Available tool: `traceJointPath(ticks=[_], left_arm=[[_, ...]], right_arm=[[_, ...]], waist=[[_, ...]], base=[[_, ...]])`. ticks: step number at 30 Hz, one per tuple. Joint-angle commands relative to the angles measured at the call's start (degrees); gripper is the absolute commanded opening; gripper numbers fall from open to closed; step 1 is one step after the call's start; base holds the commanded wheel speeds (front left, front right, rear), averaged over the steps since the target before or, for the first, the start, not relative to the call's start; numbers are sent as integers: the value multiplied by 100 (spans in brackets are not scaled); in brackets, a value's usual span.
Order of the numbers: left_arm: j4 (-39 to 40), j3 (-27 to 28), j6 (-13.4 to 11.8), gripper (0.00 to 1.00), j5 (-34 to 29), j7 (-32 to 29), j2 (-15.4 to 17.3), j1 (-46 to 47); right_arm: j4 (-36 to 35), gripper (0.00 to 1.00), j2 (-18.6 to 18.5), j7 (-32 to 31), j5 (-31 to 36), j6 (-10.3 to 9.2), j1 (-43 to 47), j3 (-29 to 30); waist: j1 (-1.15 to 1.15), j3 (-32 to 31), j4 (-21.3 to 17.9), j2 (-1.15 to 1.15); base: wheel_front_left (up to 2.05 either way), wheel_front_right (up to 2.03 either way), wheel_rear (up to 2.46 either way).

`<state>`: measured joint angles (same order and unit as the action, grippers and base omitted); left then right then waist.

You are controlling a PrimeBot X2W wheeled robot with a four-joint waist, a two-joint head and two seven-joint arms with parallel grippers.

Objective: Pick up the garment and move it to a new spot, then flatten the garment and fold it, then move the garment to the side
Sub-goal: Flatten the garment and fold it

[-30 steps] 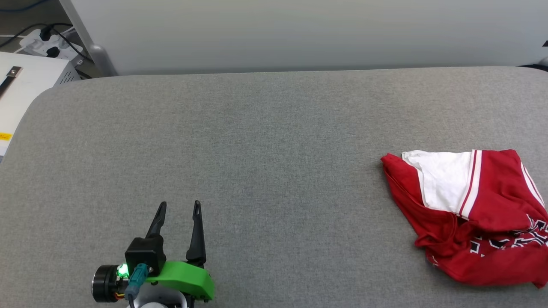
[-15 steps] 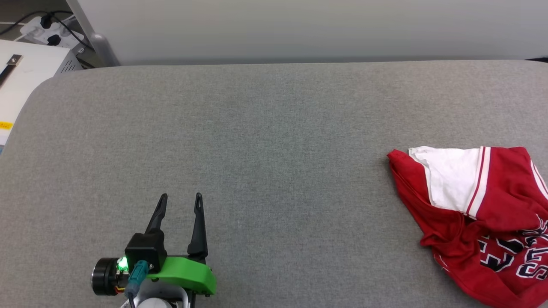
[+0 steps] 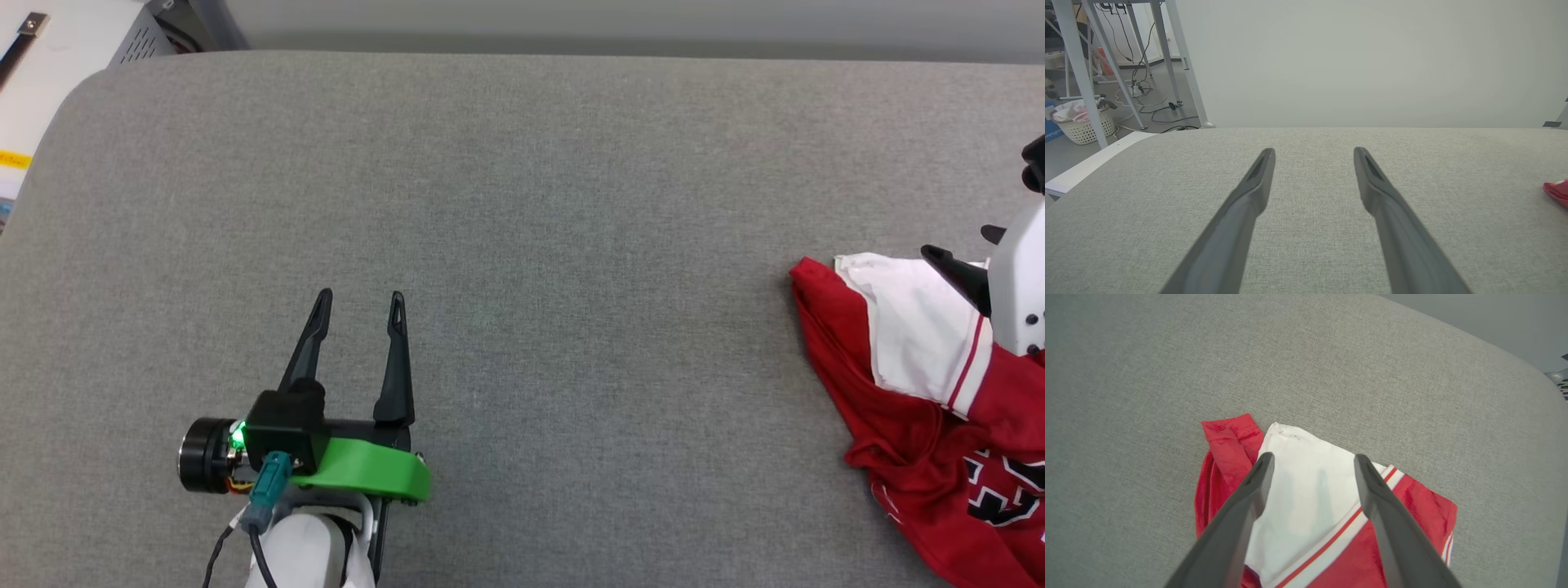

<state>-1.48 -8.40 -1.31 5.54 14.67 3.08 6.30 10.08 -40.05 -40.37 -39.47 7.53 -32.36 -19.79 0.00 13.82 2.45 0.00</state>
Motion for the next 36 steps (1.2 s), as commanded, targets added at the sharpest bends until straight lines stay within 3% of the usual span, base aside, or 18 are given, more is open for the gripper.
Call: traceJointPath(ticks=[1,13,19,20,21,28,36], left_arm=[[42,-21,-44,100,0,33,-20,139],[9,-163,-135,100,140,33,-20,473],[-58,-174,-170,100,164,33,-20,506],[-70,-163,-177,100,164,33,-20,495],[-84,-150,-183,100,163,33,-20,477],[-127,-123,-189,100,173,33,-20,317],[-98,-89,-218,100,214,33,-20,108]], right_arm=[[158,100,24,-110,-89,-4,-206,-116],[1918,100,524,16,-137,-4,-842,-1031],[2484,100,510,101,-465,-4,-675,-1483],[2497,20,507,186,-517,-4,-678,-1518],[2514,0,502,331,-580,-4,-692,-1525],[2055,0,148,1772,-822,-4,-857,-1457],[1143,0,-107,2395,-877,-4,-951,-1371]], waist=[[0,286,150,0],[0,862,373,0],[0,835,387,0],[0,804,372,0],[0,763,353,0],[0,295,298,0],[0,80,331,0]], base=[[0,0,0],[0,0,0],[0,0,0],[0,0,0],[0,0,0],[0,0,0],[0,0,0]])
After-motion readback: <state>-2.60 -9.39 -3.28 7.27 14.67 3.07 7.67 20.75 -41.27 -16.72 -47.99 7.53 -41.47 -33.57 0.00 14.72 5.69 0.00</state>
